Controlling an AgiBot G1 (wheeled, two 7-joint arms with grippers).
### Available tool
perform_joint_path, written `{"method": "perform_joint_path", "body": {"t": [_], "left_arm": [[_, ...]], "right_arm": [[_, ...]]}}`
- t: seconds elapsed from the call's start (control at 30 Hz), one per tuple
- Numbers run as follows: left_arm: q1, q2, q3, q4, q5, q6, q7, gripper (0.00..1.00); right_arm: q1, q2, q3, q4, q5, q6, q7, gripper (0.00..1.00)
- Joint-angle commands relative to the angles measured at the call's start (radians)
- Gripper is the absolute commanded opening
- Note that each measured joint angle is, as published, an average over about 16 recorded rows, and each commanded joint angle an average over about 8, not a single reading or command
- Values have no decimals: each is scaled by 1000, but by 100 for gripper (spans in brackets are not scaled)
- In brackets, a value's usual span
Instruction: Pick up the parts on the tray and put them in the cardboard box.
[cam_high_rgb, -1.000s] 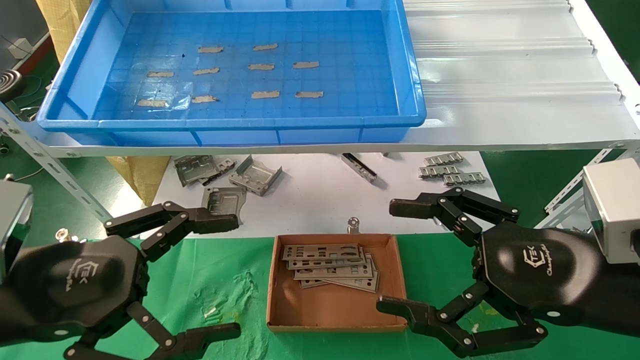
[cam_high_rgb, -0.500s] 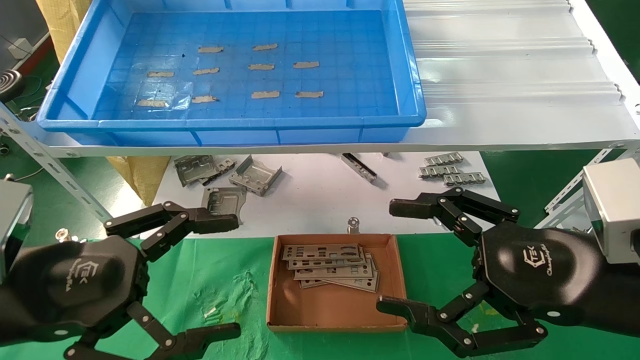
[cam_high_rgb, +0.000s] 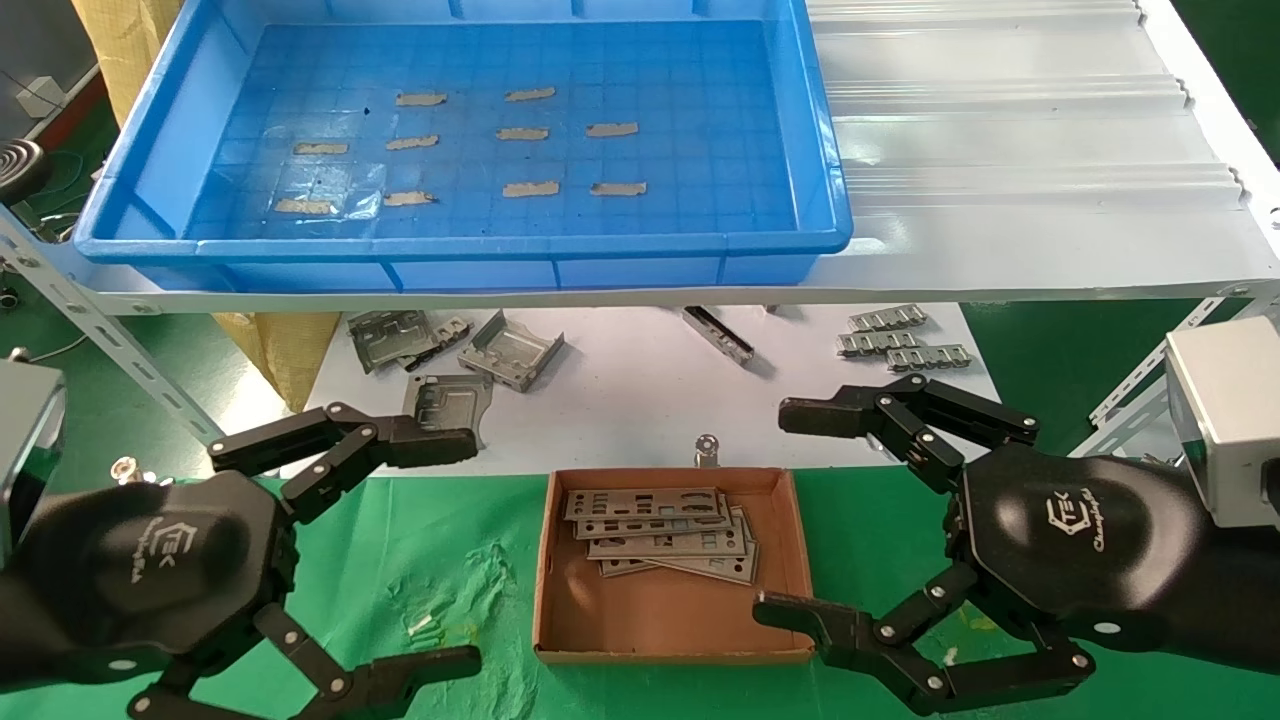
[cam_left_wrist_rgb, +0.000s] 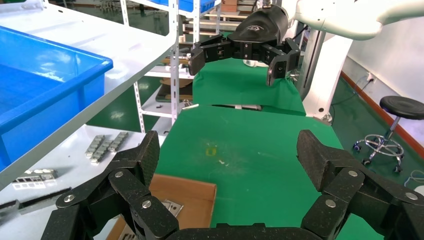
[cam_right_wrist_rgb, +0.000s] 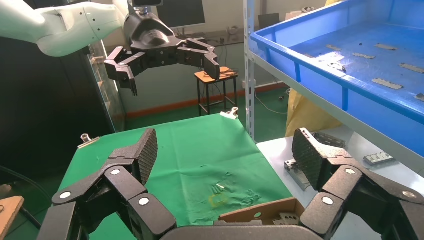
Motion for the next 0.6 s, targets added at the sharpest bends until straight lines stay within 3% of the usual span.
{"method": "perform_joint_path", "body": {"t": [0.03,0.6], "left_arm": [[0,0,0,0,0,0,0,100],[0,0,0,0,0,0,0,100]], "right_arm": [[0,0,0,0,0,0,0,100],[0,0,0,0,0,0,0,100]]}}
